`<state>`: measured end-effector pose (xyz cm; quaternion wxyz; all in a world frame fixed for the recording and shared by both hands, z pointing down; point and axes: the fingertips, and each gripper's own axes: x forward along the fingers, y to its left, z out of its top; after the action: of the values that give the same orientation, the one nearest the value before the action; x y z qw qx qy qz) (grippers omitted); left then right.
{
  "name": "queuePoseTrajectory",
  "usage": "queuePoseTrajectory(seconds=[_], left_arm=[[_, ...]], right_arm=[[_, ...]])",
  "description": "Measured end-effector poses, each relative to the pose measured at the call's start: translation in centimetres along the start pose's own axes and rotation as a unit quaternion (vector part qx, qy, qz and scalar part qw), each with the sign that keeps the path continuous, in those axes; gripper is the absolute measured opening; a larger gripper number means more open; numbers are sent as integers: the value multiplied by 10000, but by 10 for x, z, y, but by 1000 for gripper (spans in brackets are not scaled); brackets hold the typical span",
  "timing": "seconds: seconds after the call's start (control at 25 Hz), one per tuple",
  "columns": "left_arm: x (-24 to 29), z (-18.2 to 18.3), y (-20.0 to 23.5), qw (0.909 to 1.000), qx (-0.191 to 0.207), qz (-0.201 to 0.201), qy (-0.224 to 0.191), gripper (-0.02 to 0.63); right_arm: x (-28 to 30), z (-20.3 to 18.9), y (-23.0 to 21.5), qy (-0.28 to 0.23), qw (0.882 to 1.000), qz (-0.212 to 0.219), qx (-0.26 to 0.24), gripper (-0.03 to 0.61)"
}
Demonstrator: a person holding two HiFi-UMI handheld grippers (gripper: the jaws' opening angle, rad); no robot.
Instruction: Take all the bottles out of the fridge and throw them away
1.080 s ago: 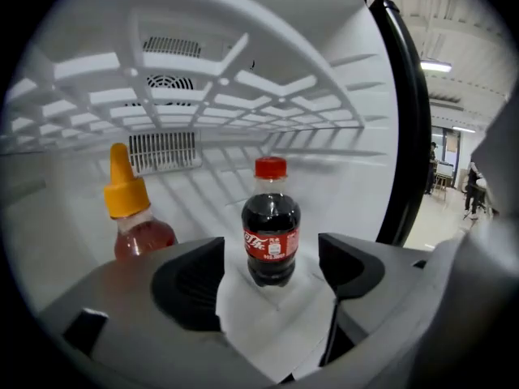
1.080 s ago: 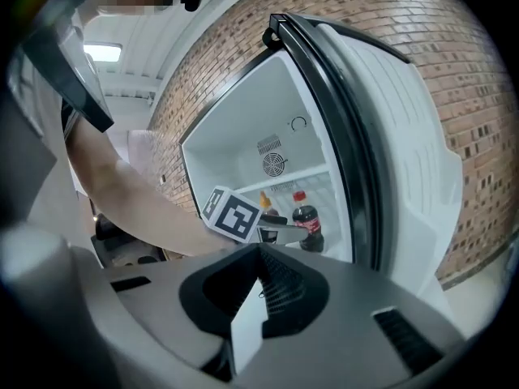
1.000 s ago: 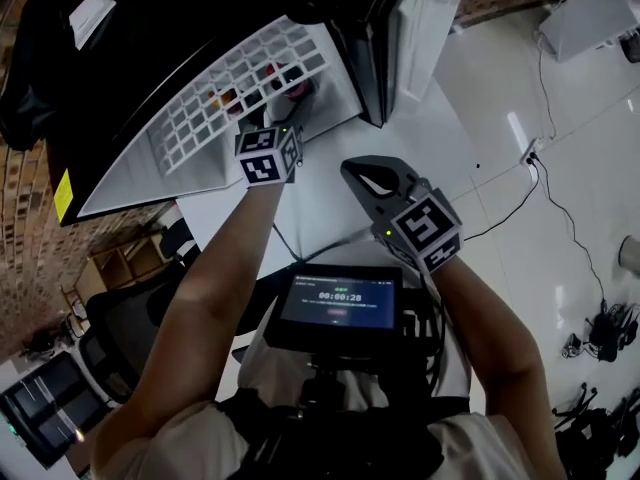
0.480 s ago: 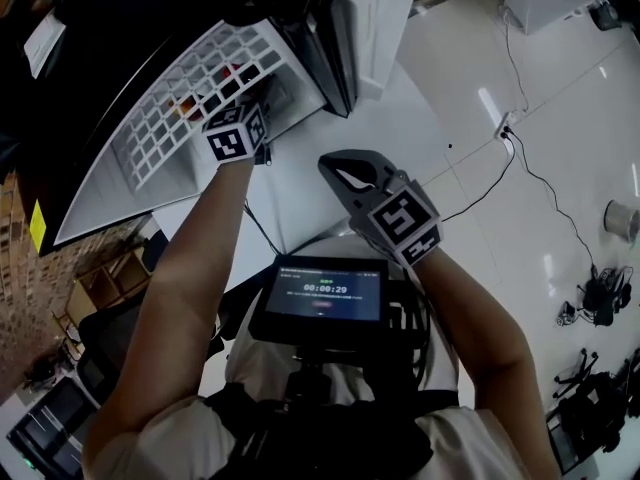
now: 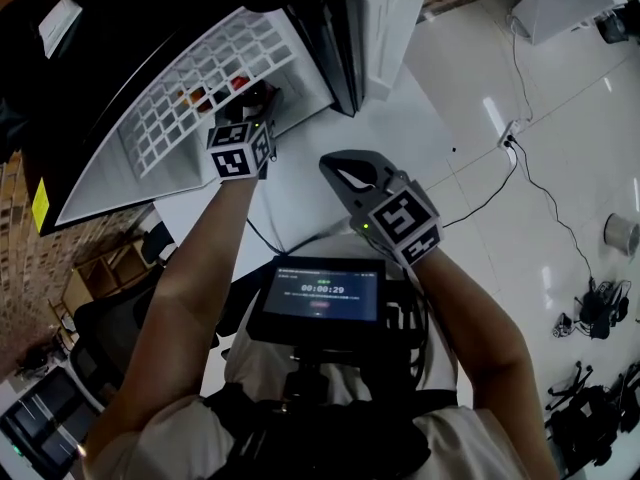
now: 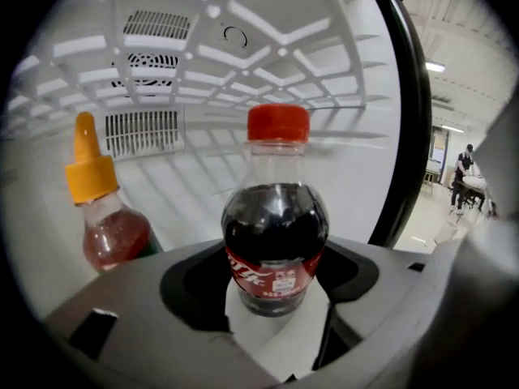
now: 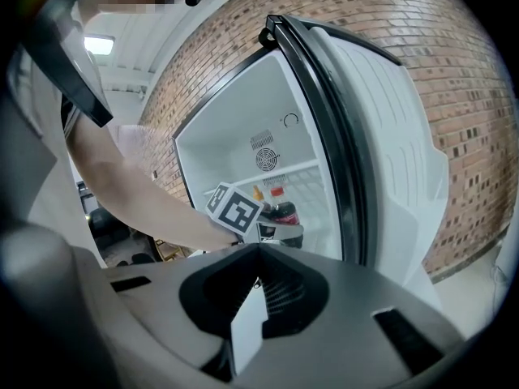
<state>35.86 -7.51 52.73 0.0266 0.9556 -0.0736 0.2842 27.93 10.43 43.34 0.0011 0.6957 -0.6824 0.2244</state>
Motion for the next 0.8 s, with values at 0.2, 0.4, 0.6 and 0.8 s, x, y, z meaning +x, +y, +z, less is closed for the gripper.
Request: queuePoseTrajectory(seconds=[0.2, 0.4, 0.6, 0.8], left_arm=[[-29, -11, -13, 9999, 74, -128, -41, 327], [-65, -23, -22, 9995, -99, -290, -114, 327], [-112, -33, -26, 9989, -198, -334, -254, 326], [-164, -49, -15, 9987, -324, -135, -369, 325]], right_arm=[[3, 3, 11, 2, 9998, 184, -86, 6], [10, 5, 22, 0, 9993, 326, -171, 6], [21, 8, 44, 6, 9982, 540, -259, 6], [40, 11, 73, 43, 9948, 917, -442, 6]])
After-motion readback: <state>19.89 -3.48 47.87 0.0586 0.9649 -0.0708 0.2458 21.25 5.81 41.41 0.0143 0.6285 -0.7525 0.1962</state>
